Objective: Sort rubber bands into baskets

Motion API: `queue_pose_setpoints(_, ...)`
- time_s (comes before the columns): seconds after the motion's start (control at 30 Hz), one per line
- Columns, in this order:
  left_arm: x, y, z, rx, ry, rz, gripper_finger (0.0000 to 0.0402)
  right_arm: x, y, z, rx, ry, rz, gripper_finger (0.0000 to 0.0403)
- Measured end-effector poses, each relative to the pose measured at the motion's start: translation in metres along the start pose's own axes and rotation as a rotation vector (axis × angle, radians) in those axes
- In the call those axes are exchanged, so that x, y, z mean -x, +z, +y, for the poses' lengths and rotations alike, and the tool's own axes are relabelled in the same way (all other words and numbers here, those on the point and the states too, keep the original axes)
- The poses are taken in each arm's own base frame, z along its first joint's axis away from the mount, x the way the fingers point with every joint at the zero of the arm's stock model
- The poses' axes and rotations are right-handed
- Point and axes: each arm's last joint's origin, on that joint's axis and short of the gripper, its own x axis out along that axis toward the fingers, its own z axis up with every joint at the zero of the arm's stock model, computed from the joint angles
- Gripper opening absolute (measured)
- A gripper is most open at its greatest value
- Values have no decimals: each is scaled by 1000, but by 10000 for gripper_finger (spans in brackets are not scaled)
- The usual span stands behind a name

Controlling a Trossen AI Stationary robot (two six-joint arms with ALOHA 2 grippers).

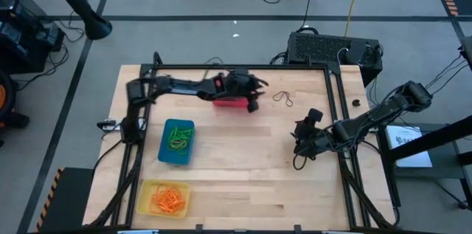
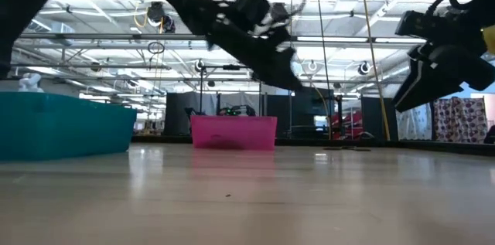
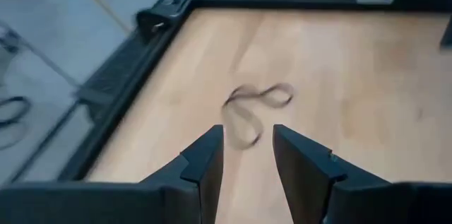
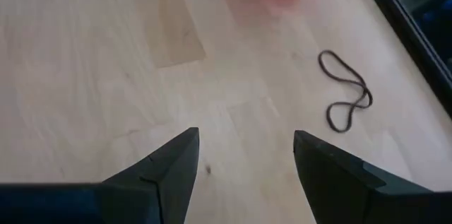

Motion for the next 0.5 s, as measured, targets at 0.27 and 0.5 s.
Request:
queue_pose_setpoints(0.27, -81, 14, -1, 105, -79, 126, 132, 0, -1, 0, -22, -3, 7, 223)
queue_pose_setpoints(0.5, -138, 1, -1, 137, -79, 220, 132, 0, -1, -1, -28, -7, 9, 223)
